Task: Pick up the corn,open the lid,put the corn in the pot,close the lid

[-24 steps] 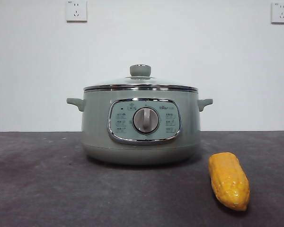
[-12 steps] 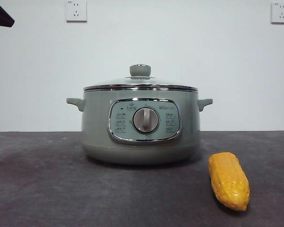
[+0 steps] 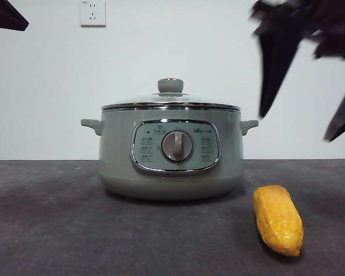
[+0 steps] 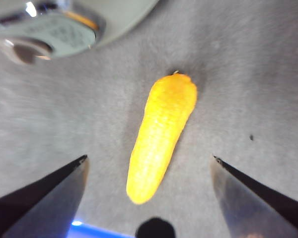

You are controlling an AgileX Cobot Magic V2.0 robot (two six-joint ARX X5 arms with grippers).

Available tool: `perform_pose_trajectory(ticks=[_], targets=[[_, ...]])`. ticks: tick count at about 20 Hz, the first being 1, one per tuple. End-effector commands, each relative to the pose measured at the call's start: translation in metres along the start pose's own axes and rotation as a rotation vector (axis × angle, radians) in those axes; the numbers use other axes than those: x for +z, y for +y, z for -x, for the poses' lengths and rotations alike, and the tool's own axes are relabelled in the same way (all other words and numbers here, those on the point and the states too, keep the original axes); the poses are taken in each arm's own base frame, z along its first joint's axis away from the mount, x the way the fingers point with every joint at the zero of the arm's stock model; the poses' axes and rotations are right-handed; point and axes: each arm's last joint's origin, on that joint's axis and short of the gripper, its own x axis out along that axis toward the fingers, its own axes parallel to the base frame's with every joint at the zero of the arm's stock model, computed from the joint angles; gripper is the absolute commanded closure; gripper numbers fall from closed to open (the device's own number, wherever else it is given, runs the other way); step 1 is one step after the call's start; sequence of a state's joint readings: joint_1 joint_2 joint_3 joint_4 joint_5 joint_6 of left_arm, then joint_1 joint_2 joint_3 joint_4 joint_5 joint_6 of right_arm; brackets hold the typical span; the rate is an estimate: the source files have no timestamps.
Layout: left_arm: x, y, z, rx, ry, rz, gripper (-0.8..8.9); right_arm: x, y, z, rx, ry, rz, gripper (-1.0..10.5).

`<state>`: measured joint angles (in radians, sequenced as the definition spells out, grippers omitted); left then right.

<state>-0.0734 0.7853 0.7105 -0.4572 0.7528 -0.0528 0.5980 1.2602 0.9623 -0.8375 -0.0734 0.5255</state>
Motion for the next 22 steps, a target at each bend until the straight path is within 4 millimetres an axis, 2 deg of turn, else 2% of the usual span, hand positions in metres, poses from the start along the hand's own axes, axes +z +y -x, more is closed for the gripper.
perform_pose_trajectory(ticks=[1, 5, 9, 17, 18, 20, 21, 22], targets=[[0.0, -0.001, 0.0, -0.013, 0.001, -0.015, 8.18, 0.003, 0.013, -0.021, -0.072, 0.041, -0.003, 5.4], [0.0, -0.001, 0.0, -0.012, 0.001, -0.016, 8.18, 0.004, 0.02, -0.058, -0.178, 0.124, 0.002, 5.3], [0.0, -0.001, -0.001, -0.012, 0.002, -0.014, 8.18, 0.005, 0.019, -0.084, -0.22, 0.172, 0.003, 5.3], [0.0, 0.006, -0.008, -0.01, 0.033, 0.014, 8.18, 0.006, 0.019, -0.102, -0.223, 0.191, 0.027, 5.5], [0.0, 0.007, -0.01, -0.009, 0.039, 0.019, 8.18, 0.007, 0.019, -0.102, -0.222, 0.189, 0.027, 6.2], [0.003, 0.01, -0.013, -0.007, 0.048, 0.028, 8.18, 0.007, 0.019, -0.102, -0.22, 0.19, 0.037, 9.0], [0.006, 0.011, -0.014, -0.006, 0.05, 0.03, 8.19, 0.007, 0.019, -0.102, -0.218, 0.191, 0.054, 9.7], [0.011, 0.012, -0.015, -0.006, 0.051, 0.032, 8.18, 0.007, 0.019, -0.102, -0.217, 0.193, 0.066, 9.6]])
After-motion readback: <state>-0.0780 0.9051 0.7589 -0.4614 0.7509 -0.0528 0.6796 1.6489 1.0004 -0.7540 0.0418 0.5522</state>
